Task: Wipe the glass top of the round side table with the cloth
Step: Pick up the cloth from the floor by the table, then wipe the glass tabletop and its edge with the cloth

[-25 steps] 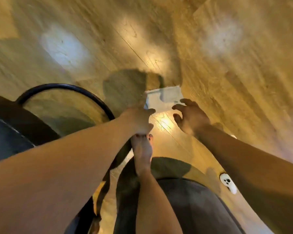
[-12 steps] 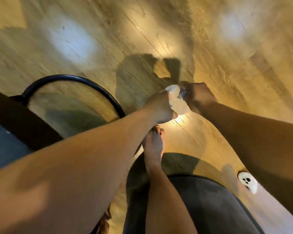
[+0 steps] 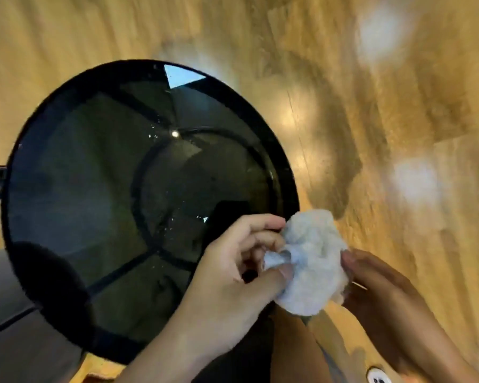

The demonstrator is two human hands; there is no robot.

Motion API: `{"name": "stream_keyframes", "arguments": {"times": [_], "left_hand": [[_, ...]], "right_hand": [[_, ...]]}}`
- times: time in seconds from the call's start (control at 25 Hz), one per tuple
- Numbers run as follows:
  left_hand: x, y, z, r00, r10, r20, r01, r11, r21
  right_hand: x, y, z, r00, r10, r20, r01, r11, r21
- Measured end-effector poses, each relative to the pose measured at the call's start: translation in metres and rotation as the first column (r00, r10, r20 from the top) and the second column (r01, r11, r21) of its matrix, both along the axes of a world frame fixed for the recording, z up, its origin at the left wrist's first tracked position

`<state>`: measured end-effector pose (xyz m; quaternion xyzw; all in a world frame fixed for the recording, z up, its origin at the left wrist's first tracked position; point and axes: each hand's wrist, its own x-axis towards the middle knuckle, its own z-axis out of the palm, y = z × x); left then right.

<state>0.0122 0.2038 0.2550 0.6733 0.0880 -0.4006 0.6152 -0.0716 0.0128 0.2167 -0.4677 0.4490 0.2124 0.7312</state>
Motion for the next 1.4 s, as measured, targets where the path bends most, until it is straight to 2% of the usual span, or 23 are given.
{"name": "stream_keyframes", "arguments": {"times": [0.08,0.16,0.24,0.28,0.32,0.44,0.52,0.6,0.68,0.76,0.84,0.96,1.04,1.16,1.28,1.32,1.4], "left_hand": [[-0.019,0.054,-0.001,0.992,0.094,-0.082,-0.102,0.990,-0.097],[-0.039,0.104,-0.013,0.948,0.232,-0.217,-0.276,0.940,-0.202],[-0.048,0.138,-0.027,0.895,0.262,-0.360,-0.408,0.806,-0.429],[-0.055,0.148,-0.033,0.890,0.311,-0.332,-0.444,0.751,-0.488],[-0.058,0.156,-0.036,0.875,0.354,-0.331,-0.480,0.729,-0.488],[-0.075,0.179,-0.056,0.887,0.413,-0.208,-0.462,0.807,-0.369],[-0.082,0.188,-0.054,0.943,0.331,0.031,-0.303,0.894,-0.328],[-0.097,0.199,-0.045,0.935,0.284,0.213,-0.239,0.947,-0.216],[-0.112,0.207,-0.035,0.906,0.312,0.288,-0.265,0.945,-0.191],[-0.142,0.213,-0.016,0.874,0.432,0.225,-0.364,0.886,-0.288],[-0.177,0.217,-0.008,0.842,0.521,0.139,-0.449,0.821,-0.352],[-0.222,0.226,-0.012,0.831,0.553,0.067,-0.479,0.770,-0.421],[-0.239,0.226,-0.014,0.846,0.505,0.172,-0.435,0.839,-0.326],[-0.257,0.224,-0.002,0.868,0.369,0.333,-0.320,0.927,-0.195],[-0.266,0.221,-0.004,0.871,0.229,0.435,-0.197,0.973,-0.119],[-0.266,0.219,-0.008,0.870,0.191,0.454,-0.173,0.982,-0.081],[-0.260,0.213,-0.013,0.855,0.132,0.502,-0.135,0.990,-0.030]], "right_hand": [[0.014,0.051,0.021,0.996,-0.009,0.090,-0.006,0.985,0.172],[0.032,0.104,0.034,0.981,0.016,0.191,-0.058,0.974,0.217],[0.046,0.143,0.032,0.939,0.177,0.294,-0.220,0.968,0.120],[0.050,0.158,0.028,0.897,0.287,0.337,-0.315,0.949,0.030],[0.054,0.169,0.023,0.845,0.375,0.381,-0.383,0.922,-0.057],[0.050,0.192,0.007,0.657,0.562,0.503,-0.483,0.825,-0.293],[0.035,0.203,-0.002,0.571,0.626,0.532,-0.470,0.780,-0.413],[0.012,0.214,0.002,0.515,0.632,0.579,-0.440,0.775,-0.454],[-0.007,0.223,0.009,0.516,0.590,0.620,-0.431,0.805,-0.408],[-0.036,0.228,0.023,0.515,0.593,0.619,-0.416,0.805,-0.424],[-0.067,0.227,0.031,0.552,0.593,0.586,-0.399,0.805,-0.439],[-0.108,0.217,0.031,0.587,0.581,0.564,-0.498,0.808,-0.314],[-0.127,0.207,0.033,0.581,0.604,0.546,-0.541,0.787,-0.295],[-0.146,0.195,0.049,0.534,0.667,0.519,-0.547,0.741,-0.390],[-0.157,0.185,0.051,0.463,0.798,0.387,-0.600,0.603,-0.526],[-0.157,0.185,0.051,0.448,0.819,0.359,-0.573,0.571,-0.588],[-0.150,0.183,0.052,0.452,0.810,0.374,-0.470,0.573,-0.671]]}}
